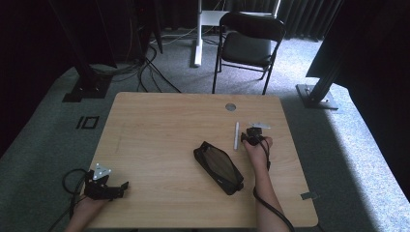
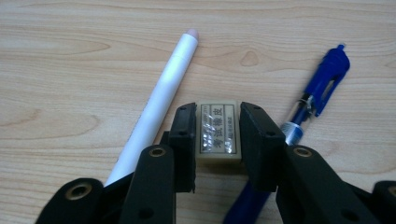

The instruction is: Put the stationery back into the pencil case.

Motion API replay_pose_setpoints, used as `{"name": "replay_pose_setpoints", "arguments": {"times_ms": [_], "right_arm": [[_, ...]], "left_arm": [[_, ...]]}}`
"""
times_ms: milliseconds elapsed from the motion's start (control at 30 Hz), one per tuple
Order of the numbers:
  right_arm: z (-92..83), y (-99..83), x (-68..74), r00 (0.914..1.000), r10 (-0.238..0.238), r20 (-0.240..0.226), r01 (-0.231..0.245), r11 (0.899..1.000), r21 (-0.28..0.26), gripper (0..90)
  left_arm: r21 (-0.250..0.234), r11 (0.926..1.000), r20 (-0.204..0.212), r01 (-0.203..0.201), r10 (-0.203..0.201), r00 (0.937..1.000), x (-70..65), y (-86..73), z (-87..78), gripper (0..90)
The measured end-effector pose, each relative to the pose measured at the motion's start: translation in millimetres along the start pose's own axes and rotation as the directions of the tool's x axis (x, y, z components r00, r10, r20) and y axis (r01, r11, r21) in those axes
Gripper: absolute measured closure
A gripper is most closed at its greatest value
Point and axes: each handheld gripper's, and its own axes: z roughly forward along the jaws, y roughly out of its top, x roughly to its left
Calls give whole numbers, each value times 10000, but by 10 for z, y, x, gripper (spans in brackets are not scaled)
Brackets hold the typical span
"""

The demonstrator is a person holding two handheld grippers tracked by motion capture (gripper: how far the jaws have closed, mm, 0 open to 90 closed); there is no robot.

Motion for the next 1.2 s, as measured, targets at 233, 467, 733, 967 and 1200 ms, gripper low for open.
{"name": "replay_pose_setpoints", "arguments": {"times_ms": [233,467,733,967,1200], "right_arm": [[-22,11,2,9999,60,-81,-59,10000,79,684],[-118,76,1,9996,-27,-276,25,10000,-80,684],[-255,135,-18,9988,-36,-495,26,9998,-207,684],[-363,137,-18,9982,-115,-582,101,9997,-236,685],[-520,153,-20,9960,-287,-841,236,9978,-620,685]], "left_arm": [[0,10000,2,0,0,10000,0,0,0,6],[2,10000,2,-3,3,10000,0,0,0,6],[-4,10000,-1,3,-3,10000,0,0,0,6],[0,10000,1,1,-1,10000,0,0,0,6],[0,10000,0,1,-1,10000,0,0,0,6]]}}
